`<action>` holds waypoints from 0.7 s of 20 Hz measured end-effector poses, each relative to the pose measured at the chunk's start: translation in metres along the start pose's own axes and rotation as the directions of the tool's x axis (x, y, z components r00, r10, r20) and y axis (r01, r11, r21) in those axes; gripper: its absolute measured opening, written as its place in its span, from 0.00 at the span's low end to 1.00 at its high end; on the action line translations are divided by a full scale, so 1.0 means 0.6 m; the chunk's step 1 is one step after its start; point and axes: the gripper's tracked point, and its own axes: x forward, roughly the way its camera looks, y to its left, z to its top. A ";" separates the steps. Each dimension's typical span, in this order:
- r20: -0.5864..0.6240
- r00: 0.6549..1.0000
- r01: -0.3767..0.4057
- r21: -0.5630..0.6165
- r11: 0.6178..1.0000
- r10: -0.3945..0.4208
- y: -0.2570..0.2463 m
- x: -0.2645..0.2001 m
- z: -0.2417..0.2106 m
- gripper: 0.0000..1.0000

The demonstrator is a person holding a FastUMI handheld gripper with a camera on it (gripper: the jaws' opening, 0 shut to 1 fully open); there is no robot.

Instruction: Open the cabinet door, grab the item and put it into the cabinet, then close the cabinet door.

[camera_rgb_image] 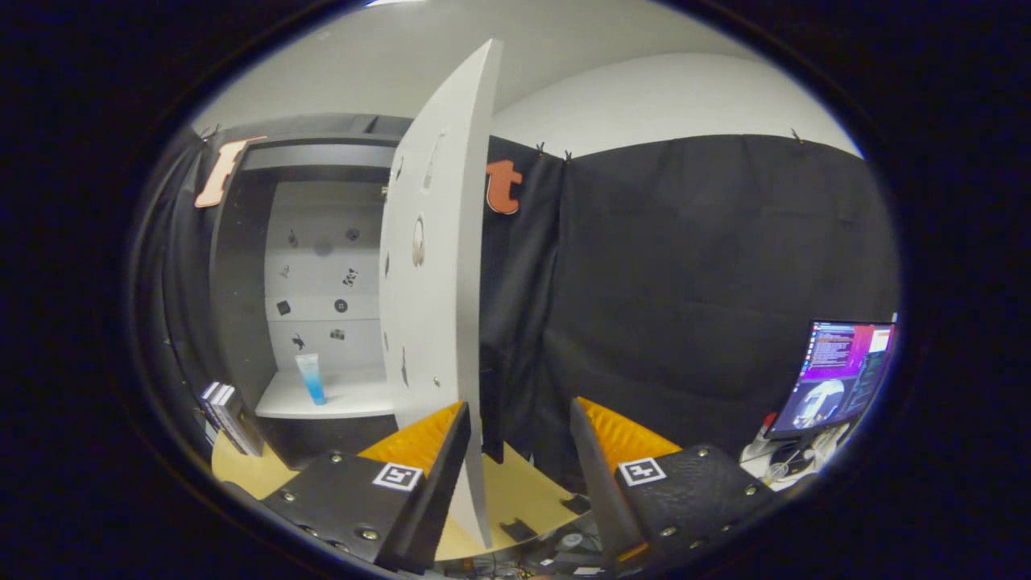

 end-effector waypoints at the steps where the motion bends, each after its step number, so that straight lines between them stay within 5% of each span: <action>1: 0.000 1.000 0.002 -0.007 1.000 -0.002 -0.005 0.006 0.002 0.74; 8: -0.004 1.000 0.004 0.004 1.000 -0.004 -0.019 0.041 -0.003 0.74; 14: -0.013 0.991 -0.134 0.026 0.991 0.134 0.007 0.035 -0.005 0.73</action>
